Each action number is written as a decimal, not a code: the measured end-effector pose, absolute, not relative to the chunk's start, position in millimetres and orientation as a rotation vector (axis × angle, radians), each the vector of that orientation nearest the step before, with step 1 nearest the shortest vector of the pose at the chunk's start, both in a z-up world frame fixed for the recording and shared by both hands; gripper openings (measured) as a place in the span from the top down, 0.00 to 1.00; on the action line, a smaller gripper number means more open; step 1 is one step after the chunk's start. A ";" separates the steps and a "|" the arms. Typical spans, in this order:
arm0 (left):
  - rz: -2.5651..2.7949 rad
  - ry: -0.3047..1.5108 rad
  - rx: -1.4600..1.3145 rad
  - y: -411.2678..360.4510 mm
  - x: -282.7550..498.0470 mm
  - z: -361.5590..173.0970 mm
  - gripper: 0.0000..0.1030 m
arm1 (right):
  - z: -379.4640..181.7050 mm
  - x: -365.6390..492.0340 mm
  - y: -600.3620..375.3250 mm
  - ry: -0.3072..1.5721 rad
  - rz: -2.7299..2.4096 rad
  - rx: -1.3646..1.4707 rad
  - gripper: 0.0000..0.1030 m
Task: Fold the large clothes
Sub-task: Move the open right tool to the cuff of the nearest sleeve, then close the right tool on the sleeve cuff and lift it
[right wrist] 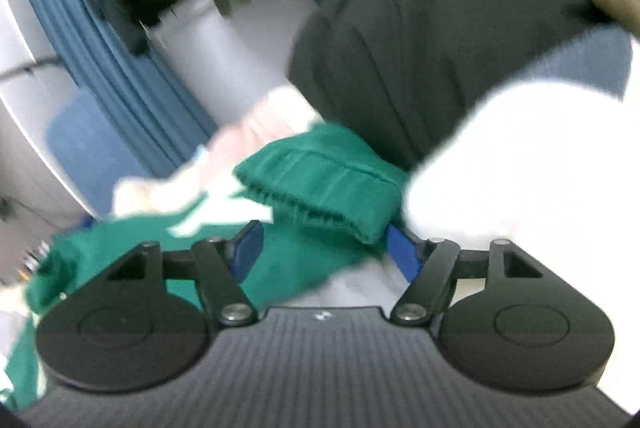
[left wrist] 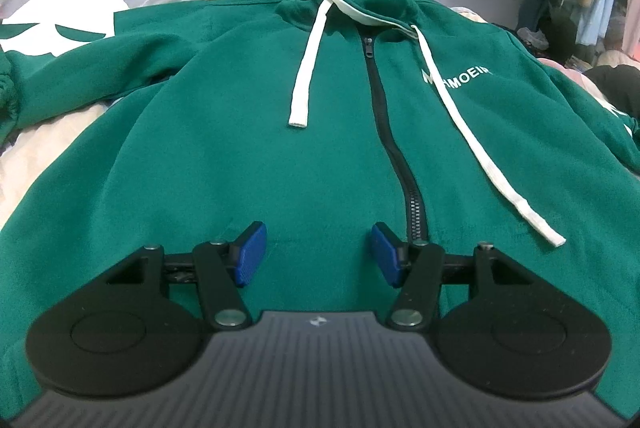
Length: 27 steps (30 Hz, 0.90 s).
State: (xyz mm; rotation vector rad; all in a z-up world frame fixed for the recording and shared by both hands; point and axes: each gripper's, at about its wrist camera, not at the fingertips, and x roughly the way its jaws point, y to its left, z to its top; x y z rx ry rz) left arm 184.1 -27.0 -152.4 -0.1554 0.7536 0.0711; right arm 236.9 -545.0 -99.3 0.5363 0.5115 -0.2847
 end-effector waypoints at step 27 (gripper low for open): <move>0.077 0.742 -0.193 -23.1 192.0 -153.0 0.38 | -78.3 352.4 -546.5 0.395 -0.311 0.342 0.84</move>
